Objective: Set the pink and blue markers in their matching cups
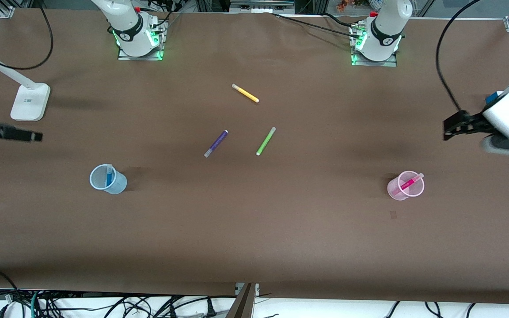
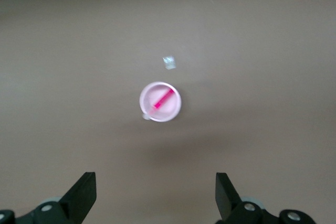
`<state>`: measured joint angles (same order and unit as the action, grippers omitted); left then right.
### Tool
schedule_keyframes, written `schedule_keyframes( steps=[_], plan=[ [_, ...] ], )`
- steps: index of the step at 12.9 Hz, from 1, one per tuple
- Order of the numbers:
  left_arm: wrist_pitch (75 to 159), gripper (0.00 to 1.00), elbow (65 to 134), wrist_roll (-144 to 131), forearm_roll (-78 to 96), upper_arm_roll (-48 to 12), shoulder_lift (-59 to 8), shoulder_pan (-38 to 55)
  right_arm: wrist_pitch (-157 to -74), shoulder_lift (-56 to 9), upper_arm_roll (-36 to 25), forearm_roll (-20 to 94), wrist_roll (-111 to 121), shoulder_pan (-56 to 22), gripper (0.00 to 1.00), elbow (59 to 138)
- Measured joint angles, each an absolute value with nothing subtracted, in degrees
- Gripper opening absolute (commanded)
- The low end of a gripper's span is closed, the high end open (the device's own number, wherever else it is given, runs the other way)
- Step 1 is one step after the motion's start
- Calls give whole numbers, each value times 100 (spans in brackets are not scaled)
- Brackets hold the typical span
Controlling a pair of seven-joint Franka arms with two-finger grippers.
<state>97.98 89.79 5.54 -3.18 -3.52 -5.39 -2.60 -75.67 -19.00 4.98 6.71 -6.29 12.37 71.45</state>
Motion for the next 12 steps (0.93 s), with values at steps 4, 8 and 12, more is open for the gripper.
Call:
schedule_keyframes(
  steps=[4,8,12],
  plan=[
    [10059,100,9873,540,-301,-205,336,-138,-7783,-1192,507,391,-615,966,99,7914],
    [9500,100,9824,535,-288,-205,439,-101,-8259,-1151,842,-56,-594,784,99,8108],
    [9299,100,9795,535,-287,-197,439,-102,-8278,-1143,986,-140,-591,742,99,8108]
  ],
)
